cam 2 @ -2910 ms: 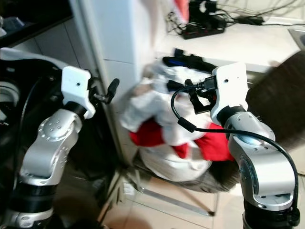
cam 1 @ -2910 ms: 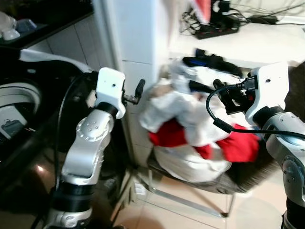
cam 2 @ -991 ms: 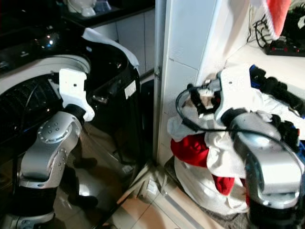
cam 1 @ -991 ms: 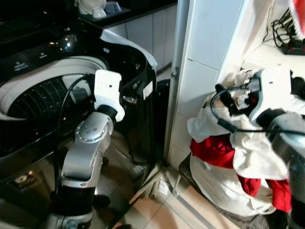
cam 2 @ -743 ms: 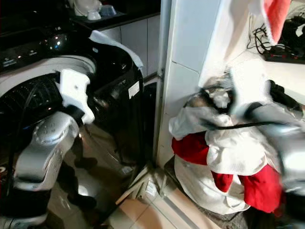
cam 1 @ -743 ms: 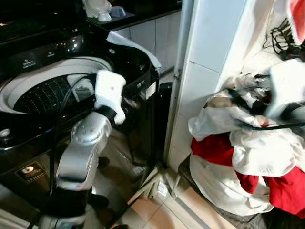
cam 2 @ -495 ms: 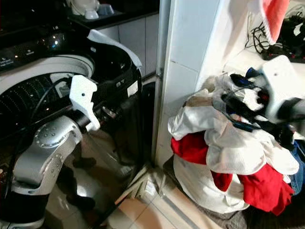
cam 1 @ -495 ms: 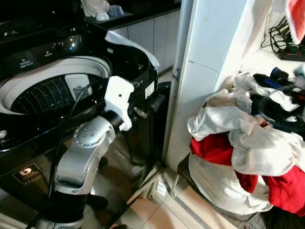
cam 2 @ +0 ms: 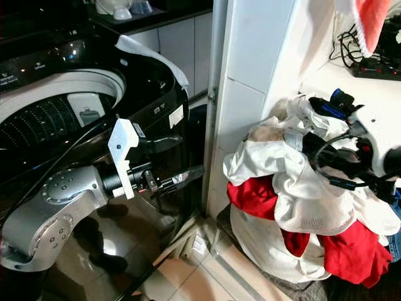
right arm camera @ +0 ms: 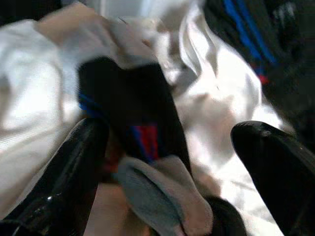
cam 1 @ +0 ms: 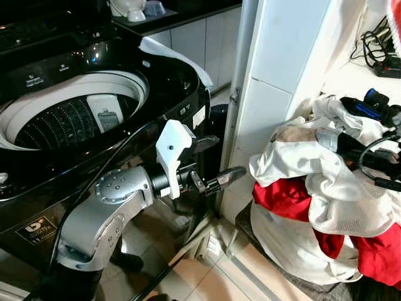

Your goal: Clothes washing

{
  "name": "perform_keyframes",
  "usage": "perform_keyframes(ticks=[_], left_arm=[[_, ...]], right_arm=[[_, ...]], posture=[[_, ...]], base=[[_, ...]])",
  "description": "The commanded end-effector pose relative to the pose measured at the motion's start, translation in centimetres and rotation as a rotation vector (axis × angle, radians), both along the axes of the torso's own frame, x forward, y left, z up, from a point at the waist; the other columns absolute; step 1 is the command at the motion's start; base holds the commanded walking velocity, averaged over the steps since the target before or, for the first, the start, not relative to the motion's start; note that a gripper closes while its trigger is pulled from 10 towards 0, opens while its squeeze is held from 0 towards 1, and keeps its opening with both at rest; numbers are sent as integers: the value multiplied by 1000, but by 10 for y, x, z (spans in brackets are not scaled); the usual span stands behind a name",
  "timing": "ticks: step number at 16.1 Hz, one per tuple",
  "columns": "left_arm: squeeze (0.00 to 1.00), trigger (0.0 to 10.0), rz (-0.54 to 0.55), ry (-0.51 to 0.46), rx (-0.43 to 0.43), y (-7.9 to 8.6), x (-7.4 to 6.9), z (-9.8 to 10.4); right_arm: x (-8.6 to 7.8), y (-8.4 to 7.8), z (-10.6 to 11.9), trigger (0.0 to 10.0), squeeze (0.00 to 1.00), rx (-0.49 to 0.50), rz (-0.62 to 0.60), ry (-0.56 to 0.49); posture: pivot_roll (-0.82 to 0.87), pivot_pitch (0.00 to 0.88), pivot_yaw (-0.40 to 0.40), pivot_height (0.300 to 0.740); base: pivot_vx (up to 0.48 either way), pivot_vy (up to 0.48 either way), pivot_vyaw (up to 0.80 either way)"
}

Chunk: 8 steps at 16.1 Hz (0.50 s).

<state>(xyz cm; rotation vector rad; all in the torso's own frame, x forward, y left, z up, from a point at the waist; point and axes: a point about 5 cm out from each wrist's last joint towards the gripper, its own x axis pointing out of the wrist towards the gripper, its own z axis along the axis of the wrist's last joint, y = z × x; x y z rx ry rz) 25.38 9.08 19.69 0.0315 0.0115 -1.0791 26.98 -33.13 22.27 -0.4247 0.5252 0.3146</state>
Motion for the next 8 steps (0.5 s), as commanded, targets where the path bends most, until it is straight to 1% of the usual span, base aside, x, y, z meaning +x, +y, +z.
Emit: perform_keyframes(ticks=[1,2,3,4,7,8], left_arm=[[0,10000,-22,3,14,-1,-3,0],[0,10000,-25,7,15,0,-3,1],[0,10000,-29,11,16,0,-4,1],[0,10000,-36,15,17,0,-5,1],[0,10000,-48,21,19,1,-6,1],[0,10000,-55,25,19,0,-7,1]], right_arm=[[4,0,4,10000,796,-1,-6,-24],[6,-4,1,9882,0,59,-13,-15],[6,-5,-1,4157,0,84,-14,-5],[7,-7,-2,0,0,85,-9,6],[7,-9,-6,0,0,89,-2,40],[6,-11,-8,0,0,77,-3,60]], posture=[[-8,0,23,740],[-1,0,18,740],[-1,0,18,740],[1,0,17,740],[3,0,16,740],[2,0,16,740]], base=[[0,0,0],[0,0,0],[0,0,0],[0,0,0],[0,0,0],[0,0,0]])
